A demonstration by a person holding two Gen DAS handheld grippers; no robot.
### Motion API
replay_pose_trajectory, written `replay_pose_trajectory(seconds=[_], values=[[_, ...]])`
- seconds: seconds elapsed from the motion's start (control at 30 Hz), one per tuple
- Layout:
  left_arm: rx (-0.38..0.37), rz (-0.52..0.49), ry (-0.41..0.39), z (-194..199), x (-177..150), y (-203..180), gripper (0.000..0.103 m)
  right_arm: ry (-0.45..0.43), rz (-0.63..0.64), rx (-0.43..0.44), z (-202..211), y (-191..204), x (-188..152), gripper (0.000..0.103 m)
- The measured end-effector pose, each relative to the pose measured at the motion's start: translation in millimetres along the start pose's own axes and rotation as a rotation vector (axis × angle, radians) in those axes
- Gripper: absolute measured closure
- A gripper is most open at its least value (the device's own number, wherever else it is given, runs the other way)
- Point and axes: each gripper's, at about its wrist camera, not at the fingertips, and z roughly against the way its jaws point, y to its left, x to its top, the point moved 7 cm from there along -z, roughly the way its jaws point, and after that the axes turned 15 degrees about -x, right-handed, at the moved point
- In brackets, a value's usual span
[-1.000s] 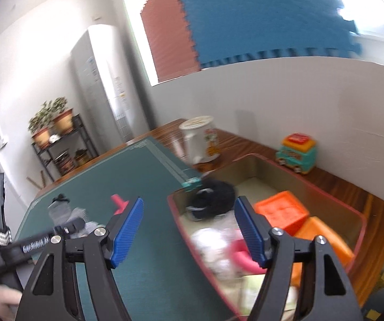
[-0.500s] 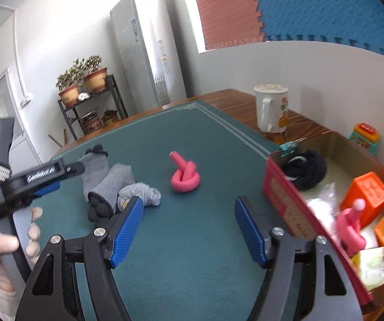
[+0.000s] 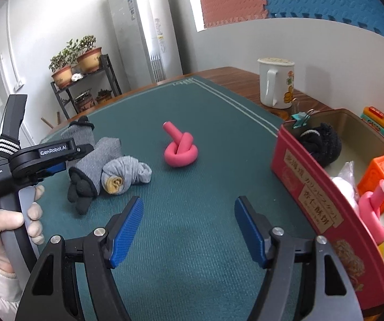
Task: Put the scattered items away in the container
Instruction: 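Grasp the grey sock with black toe with the left gripper, then grasp the second pink foam knot with the right gripper while the left holds the grey sock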
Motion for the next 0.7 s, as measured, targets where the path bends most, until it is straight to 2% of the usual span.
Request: replay_pose_trajectory(seconds=[0.03,0.17,0.7], values=[[0.004,0.003,0.002,1,0,2,0.070,0.001,0.002,-0.003,0,0,0,0.028],[-0.010,0.025,-0.004,9,0,6,0.074,0.009,0.003,-0.012,-3,-1,-1,0.029],[0.019,0.039,-0.081,55,15,17,0.075,0.063,-0.028,0.020,-12,0,3,0.028]])
